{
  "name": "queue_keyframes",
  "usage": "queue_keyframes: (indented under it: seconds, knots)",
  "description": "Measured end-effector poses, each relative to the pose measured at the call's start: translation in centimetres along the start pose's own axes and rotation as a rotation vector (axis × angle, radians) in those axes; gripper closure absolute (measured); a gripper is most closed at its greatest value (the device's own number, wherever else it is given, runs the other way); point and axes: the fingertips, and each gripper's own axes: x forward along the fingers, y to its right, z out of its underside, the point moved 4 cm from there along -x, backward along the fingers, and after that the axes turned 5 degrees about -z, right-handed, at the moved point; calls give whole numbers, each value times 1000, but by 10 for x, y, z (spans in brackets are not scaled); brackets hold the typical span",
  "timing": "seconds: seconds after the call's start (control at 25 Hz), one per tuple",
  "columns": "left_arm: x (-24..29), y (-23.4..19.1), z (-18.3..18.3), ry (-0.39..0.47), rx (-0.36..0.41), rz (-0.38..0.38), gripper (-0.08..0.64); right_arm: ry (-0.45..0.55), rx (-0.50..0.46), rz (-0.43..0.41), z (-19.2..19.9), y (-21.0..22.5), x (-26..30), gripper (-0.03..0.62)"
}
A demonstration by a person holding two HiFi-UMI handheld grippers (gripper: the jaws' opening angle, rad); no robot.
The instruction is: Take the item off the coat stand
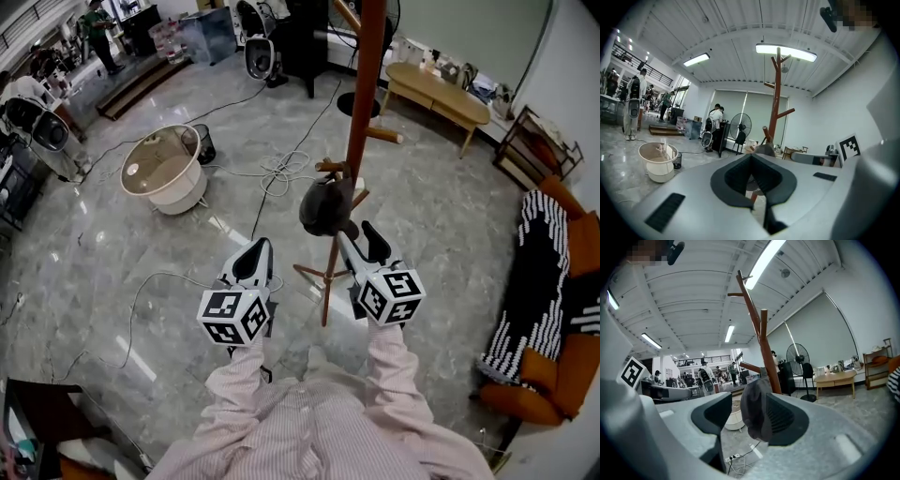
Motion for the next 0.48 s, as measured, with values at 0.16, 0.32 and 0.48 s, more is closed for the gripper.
queue_keyframes:
  seconds: [0.16,0.32,0.48]
  knots:
    - [24,-8,-1,-6,-10,-15,558,-30,-8,-9,2,15,28,380]
    - [42,-11,2,-17,-16,-20,558,-50,-9,3,5,30,46,380]
    - [58,-20,4,-41,-25,-22,558,-81,-9,16,9,39,63,380]
